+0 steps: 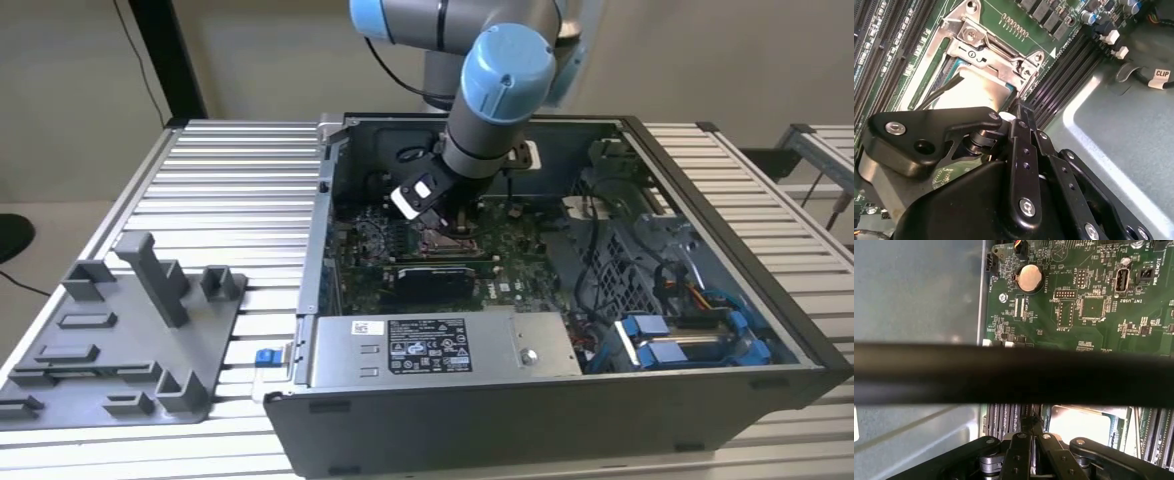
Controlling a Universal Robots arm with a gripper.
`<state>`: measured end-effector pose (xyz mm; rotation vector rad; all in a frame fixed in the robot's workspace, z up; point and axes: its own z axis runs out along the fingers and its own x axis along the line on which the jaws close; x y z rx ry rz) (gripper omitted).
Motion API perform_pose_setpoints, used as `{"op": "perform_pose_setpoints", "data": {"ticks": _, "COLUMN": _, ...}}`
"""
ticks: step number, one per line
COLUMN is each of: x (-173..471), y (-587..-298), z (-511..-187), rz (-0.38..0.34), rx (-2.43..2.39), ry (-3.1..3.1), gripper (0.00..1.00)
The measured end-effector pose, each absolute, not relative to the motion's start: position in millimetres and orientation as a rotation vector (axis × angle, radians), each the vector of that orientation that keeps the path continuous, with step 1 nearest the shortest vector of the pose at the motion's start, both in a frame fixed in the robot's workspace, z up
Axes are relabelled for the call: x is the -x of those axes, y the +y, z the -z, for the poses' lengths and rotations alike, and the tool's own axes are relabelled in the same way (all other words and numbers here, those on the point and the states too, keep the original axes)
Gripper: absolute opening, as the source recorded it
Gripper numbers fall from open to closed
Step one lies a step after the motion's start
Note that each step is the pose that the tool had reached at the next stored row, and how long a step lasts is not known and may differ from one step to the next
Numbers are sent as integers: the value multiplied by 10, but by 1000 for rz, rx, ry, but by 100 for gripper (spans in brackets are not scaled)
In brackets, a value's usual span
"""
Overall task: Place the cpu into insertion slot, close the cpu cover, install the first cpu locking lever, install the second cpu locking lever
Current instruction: 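Install the second cpu locking lever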
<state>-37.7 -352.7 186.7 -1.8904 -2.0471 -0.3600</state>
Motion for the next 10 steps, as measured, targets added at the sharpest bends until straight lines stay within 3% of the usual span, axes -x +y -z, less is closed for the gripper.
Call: {"op": "perform_pose_setpoints", "data": {"ticks": 10, "x": 347, "y": -3530, "z": -1862, "rz": 353, "rx": 1889, "ry": -2043, "gripper": 0}}
